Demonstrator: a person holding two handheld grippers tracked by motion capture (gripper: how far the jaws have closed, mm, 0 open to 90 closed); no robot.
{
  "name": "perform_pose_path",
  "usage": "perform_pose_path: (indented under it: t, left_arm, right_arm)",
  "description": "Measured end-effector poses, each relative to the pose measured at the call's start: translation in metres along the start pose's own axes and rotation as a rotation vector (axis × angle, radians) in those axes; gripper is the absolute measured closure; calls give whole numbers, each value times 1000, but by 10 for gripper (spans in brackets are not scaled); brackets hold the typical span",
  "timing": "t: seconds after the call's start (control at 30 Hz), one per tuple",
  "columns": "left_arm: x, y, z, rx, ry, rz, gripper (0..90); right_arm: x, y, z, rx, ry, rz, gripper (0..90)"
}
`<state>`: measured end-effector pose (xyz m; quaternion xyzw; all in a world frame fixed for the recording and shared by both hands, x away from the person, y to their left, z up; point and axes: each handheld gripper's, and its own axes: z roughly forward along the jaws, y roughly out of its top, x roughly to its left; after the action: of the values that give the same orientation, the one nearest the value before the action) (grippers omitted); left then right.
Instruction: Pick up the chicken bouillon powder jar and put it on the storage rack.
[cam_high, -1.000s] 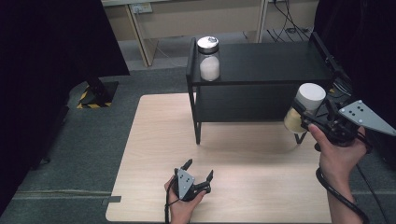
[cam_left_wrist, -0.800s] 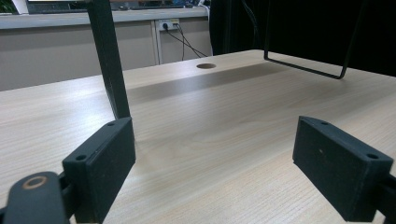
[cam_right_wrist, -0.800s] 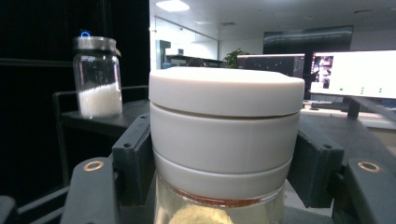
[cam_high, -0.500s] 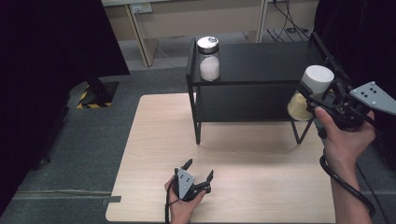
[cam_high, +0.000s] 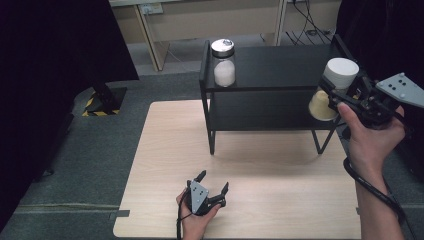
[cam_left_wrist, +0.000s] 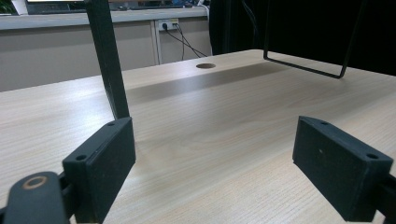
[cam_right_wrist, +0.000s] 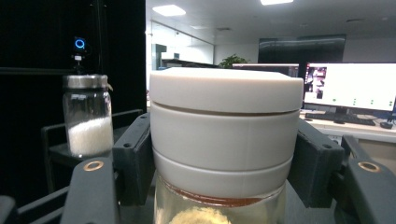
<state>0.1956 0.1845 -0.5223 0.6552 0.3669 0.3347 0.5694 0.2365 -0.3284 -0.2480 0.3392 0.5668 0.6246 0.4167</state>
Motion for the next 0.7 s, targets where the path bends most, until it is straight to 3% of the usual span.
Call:
perform_pose_path:
  t: [0.37, 0.7]
  left_arm:
    - [0, 0, 0, 1, 0, 2, 127]
    - [0, 0, 1, 2, -2, 5, 128]
  right_arm:
    - [-4, 32, 22, 40, -20, -38, 343]
    - [-9, 45, 40, 65, -70, -22, 343]
